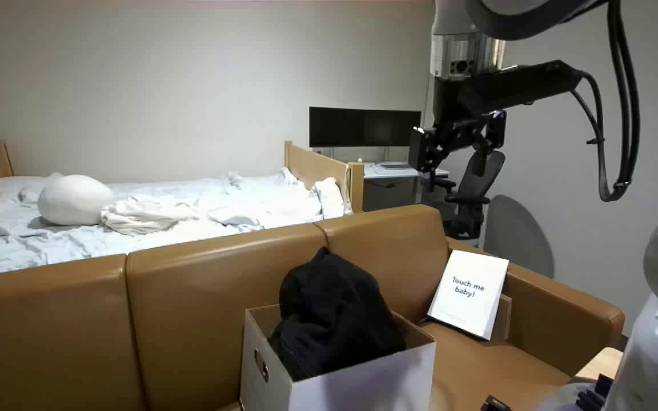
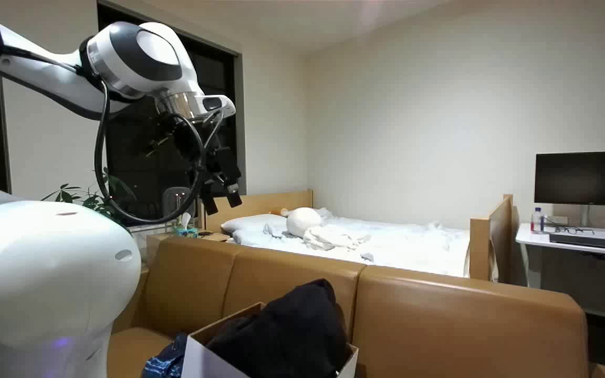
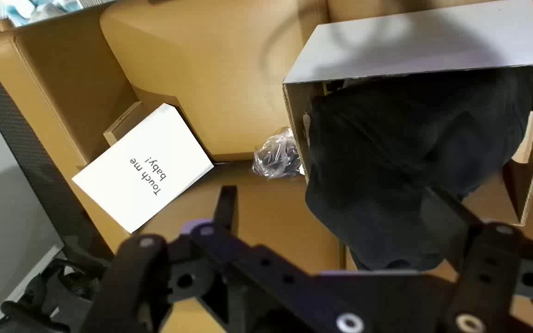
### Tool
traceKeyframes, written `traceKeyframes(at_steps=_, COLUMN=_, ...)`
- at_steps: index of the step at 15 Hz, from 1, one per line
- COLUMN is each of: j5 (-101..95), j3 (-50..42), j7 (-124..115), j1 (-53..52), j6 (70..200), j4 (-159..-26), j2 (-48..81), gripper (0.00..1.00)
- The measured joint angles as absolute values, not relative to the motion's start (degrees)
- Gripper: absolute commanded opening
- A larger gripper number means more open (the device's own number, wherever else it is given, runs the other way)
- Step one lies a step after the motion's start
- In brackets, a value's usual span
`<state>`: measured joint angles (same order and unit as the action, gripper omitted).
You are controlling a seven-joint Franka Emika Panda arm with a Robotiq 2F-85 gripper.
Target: Pick up the black clothes from the box and put them on the couch.
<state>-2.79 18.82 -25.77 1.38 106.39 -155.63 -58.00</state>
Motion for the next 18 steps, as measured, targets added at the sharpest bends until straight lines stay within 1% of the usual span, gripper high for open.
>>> traceKeyframes(at_steps=14, j5=-2.8, j3=18.8, j7=-25.8, j1=1.4, j6=106.4, j4=-155.5, j2=-58.0, gripper=1.0)
traceKeyframes(at_steps=18, j5=-5.2, j3=18.6, j7=-24.8, j1=1.4, j6=108.1, j4=-153.1, j2=-56.0, gripper=1.0)
